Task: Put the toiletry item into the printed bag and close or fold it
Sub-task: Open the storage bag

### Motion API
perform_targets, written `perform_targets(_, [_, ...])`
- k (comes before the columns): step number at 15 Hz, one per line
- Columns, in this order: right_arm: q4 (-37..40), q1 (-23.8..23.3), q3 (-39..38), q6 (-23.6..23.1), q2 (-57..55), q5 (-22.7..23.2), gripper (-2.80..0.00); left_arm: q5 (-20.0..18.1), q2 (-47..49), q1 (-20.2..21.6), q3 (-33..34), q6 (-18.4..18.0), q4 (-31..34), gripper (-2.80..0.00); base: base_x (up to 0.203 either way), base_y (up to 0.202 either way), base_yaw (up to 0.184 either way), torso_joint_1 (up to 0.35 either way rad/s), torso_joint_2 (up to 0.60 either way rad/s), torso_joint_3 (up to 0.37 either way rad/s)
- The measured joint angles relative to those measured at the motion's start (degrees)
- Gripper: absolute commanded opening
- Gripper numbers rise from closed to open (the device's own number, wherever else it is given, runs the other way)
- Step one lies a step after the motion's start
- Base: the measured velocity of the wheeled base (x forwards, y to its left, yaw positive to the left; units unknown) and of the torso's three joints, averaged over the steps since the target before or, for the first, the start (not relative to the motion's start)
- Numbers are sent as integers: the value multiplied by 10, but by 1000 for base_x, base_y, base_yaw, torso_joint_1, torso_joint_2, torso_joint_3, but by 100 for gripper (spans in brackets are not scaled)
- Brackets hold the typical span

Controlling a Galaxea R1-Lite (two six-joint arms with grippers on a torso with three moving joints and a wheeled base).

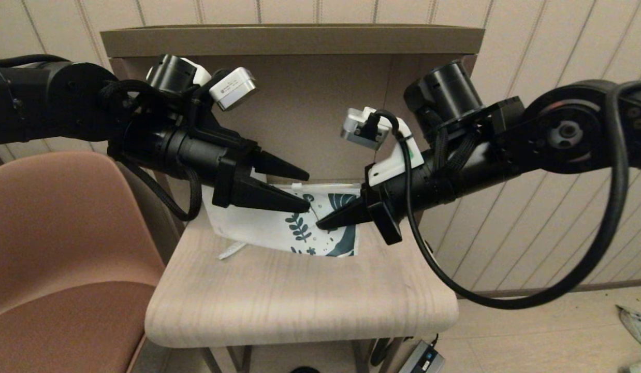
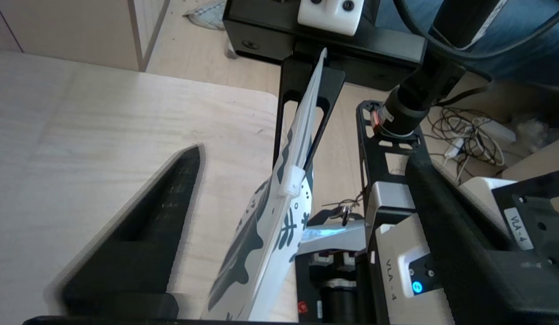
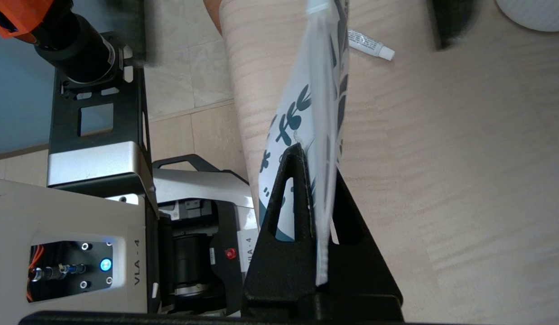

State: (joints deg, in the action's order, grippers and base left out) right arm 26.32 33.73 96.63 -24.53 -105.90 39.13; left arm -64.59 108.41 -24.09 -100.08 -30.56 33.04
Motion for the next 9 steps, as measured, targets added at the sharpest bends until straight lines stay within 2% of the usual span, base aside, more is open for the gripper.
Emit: perform_targets(9, [0, 0, -1, 0, 3, 1, -280, 5, -3, 0, 12, 2, -19, -280, 0, 0, 0, 0, 0, 0])
